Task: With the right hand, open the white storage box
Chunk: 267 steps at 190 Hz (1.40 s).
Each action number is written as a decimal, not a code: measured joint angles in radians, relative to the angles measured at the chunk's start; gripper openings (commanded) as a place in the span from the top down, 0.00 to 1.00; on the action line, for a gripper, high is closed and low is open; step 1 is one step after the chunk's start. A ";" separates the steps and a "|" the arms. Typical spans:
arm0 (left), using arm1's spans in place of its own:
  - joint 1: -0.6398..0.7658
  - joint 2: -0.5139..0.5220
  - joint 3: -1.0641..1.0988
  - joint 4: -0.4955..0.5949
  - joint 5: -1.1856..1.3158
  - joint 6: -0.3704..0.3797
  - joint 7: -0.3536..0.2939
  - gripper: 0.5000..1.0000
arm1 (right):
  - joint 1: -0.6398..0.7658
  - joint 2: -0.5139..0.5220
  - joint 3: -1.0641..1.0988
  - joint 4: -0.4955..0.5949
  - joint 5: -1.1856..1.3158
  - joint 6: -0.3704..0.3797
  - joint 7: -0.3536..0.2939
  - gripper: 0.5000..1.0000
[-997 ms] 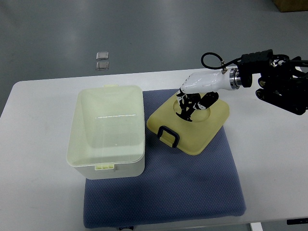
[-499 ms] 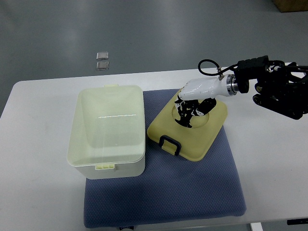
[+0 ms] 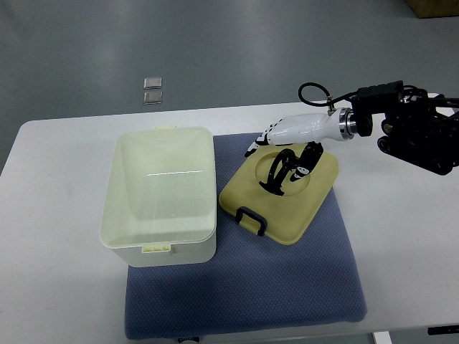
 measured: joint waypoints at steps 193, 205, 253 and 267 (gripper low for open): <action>0.000 0.000 0.000 0.000 0.000 0.000 0.000 0.00 | -0.383 0.084 0.498 -0.163 1.446 0.035 -0.104 0.15; 0.000 0.000 0.000 0.000 0.000 0.000 0.000 0.00 | -0.389 0.086 0.497 -0.164 1.456 0.036 -0.150 0.15; 0.000 0.000 0.000 0.000 0.000 0.000 0.000 0.00 | -0.426 0.132 0.501 -0.174 1.466 0.034 -0.190 0.14; 0.000 0.000 0.000 0.000 0.000 0.000 0.000 0.00 | -0.438 0.153 0.504 -0.197 1.466 0.032 -0.153 0.14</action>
